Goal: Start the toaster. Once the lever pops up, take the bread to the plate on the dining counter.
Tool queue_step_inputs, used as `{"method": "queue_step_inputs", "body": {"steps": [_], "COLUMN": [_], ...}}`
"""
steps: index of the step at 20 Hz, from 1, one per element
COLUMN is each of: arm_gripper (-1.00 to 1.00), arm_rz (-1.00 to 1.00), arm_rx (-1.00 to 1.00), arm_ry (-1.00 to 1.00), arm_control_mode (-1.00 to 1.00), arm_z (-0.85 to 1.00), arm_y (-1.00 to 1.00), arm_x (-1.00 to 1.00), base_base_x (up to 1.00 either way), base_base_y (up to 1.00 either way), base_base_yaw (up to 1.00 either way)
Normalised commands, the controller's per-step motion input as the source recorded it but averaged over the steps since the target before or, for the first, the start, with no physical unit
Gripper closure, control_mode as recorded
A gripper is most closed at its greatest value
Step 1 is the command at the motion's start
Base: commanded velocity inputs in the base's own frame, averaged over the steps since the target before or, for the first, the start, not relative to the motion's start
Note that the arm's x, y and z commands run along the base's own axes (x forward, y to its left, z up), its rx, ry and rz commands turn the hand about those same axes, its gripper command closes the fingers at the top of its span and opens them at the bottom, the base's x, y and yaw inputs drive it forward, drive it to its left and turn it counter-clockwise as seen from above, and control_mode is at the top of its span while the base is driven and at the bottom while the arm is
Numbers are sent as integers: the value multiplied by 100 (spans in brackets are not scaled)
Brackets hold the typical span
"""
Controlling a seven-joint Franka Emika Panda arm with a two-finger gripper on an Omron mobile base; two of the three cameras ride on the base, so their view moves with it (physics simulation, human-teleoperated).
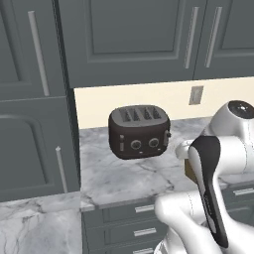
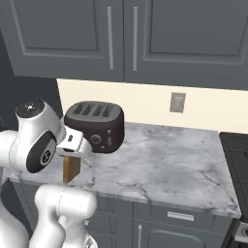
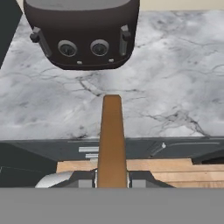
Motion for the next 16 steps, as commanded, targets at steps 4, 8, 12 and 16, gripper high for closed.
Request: {"method": "queue_step_inputs", "body": {"steps": [4, 8, 12, 16], "arm_gripper": [100, 100, 100, 100], "arm_rz": [0, 0, 0, 0], "arm_rx": [0, 0, 0, 0], "arm_ry": [0, 0, 0, 0], "arm_control_mode": [-100, 100, 100, 100], "arm_z": [0, 0, 0, 0], "arm_y": [0, 0, 0, 0], "arm_x": [0, 0, 0, 0], "base_base_x": [0, -6, -91, -100], "base_base_y": [0, 0, -36, -65], "base_base_yaw": [0, 1, 5, 12]}}
